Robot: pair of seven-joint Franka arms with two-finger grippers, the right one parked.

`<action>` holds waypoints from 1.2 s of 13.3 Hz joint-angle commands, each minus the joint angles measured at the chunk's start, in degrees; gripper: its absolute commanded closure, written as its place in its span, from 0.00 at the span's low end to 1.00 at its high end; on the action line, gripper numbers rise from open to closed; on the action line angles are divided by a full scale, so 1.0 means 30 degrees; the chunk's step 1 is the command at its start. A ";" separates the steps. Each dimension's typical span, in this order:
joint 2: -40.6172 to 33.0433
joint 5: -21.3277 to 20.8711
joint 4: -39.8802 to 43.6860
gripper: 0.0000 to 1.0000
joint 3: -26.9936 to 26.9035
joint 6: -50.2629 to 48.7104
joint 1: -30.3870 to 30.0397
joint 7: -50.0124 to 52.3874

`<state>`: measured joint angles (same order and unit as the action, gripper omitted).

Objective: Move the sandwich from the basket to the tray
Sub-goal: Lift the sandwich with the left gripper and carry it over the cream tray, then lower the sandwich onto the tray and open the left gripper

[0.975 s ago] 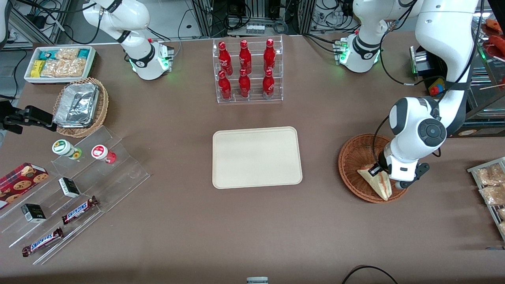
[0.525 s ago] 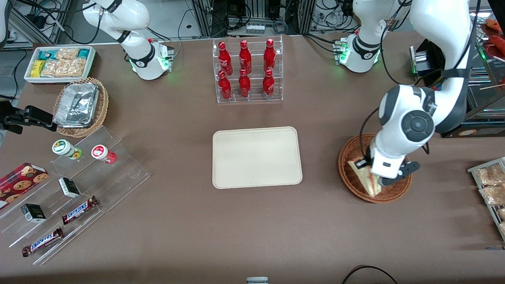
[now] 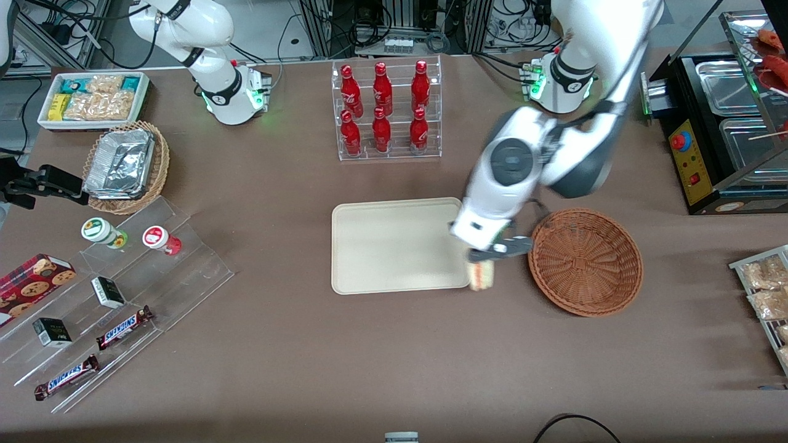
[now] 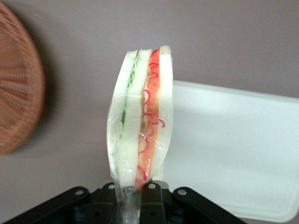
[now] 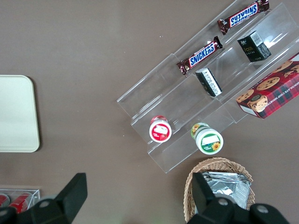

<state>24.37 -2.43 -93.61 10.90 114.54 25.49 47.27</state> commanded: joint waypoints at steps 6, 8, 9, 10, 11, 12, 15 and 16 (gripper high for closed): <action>0.4499 -0.0128 0.3019 1.00 -0.0264 0.2098 0.4417 0.1968; 0.5174 -0.0216 0.3019 1.00 -0.0353 0.2835 0.4802 0.2287; 0.5322 -0.0564 0.2990 1.00 -0.0353 0.2837 0.4832 0.2406; 0.5526 -0.0800 0.2990 1.00 -0.0324 0.2837 0.4862 0.2465; 0.5616 -0.0860 0.2990 1.00 -0.0323 0.2866 0.5007 0.2640; 0.5732 -0.0861 0.2990 1.00 -0.0323 0.2837 0.5066 0.2642; 0.5734 -0.0890 0.3019 0.00 -0.0323 0.2749 0.5096 0.2613; 0.5647 -0.0890 0.3019 0.00 -0.0352 0.2691 0.5096 0.2699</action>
<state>40.98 -4.12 -86.37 10.71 123.36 39.70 53.73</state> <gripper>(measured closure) 0.683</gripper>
